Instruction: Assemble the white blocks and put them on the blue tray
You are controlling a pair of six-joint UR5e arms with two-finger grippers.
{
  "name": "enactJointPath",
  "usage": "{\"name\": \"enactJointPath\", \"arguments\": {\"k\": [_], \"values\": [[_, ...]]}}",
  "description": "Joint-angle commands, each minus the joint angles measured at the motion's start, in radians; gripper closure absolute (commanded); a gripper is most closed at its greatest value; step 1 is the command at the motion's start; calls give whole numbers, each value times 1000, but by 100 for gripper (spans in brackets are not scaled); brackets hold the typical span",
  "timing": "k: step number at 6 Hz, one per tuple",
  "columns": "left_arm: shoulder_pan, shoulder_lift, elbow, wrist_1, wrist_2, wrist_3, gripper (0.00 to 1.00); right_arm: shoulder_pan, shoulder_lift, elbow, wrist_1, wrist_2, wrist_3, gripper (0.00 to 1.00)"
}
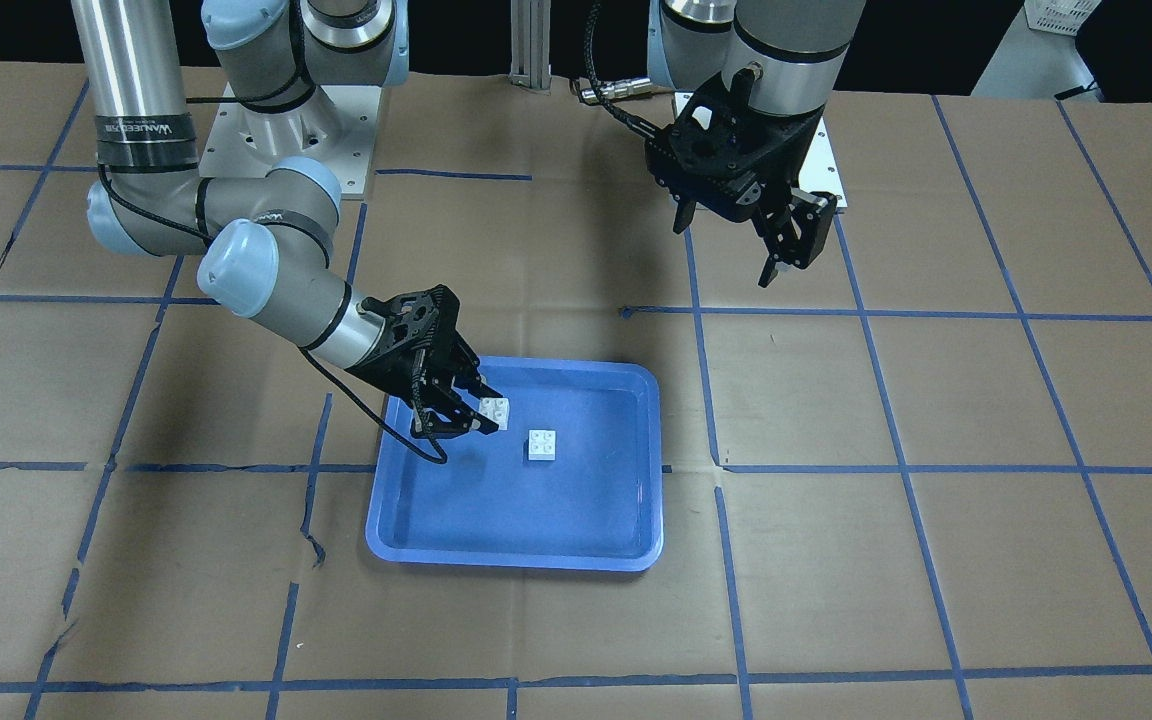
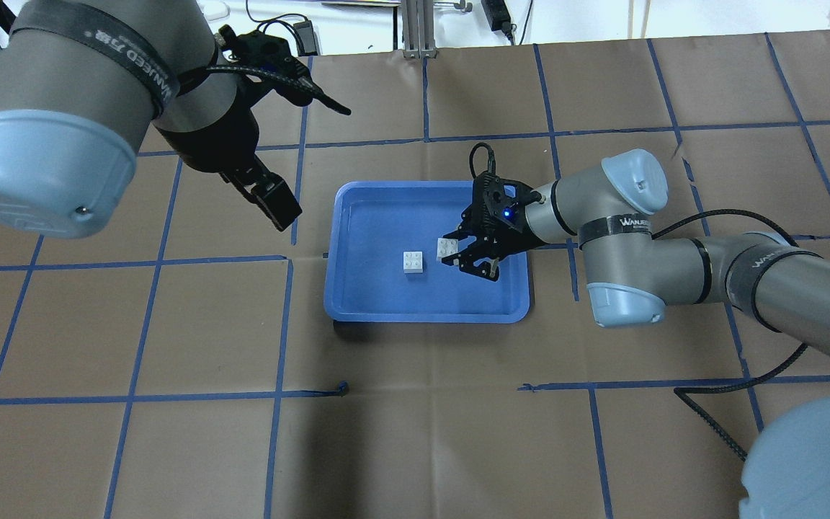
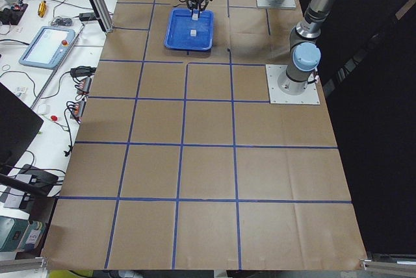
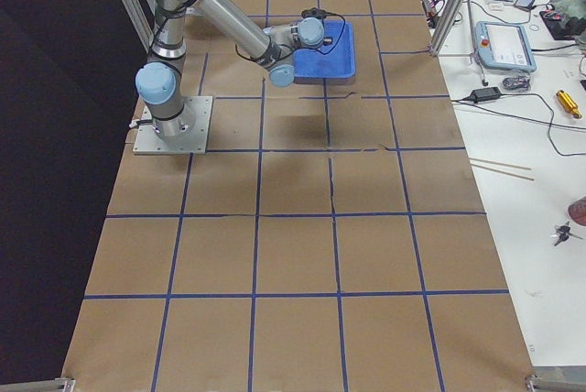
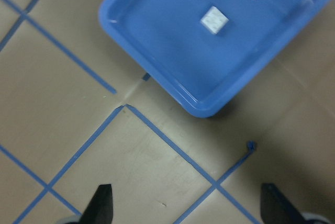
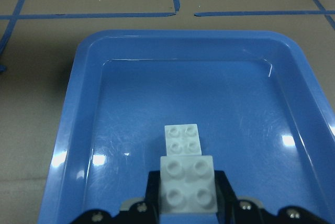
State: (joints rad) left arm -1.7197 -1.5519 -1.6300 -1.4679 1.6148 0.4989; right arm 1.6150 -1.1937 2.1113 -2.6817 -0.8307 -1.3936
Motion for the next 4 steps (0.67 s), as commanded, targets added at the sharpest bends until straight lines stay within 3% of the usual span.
{"name": "enactJointPath", "arguments": {"k": [1,3,4], "values": [[3,9,5,18,8,-300,1,6,61,1,-90,-2,-10,86],[3,13,9,21,5,-399,1,6,117,-10,-155,-4,-10,86],[5,13,-2,96,8,-386,1,6,121,-7,-155,-4,-9,86]]}}
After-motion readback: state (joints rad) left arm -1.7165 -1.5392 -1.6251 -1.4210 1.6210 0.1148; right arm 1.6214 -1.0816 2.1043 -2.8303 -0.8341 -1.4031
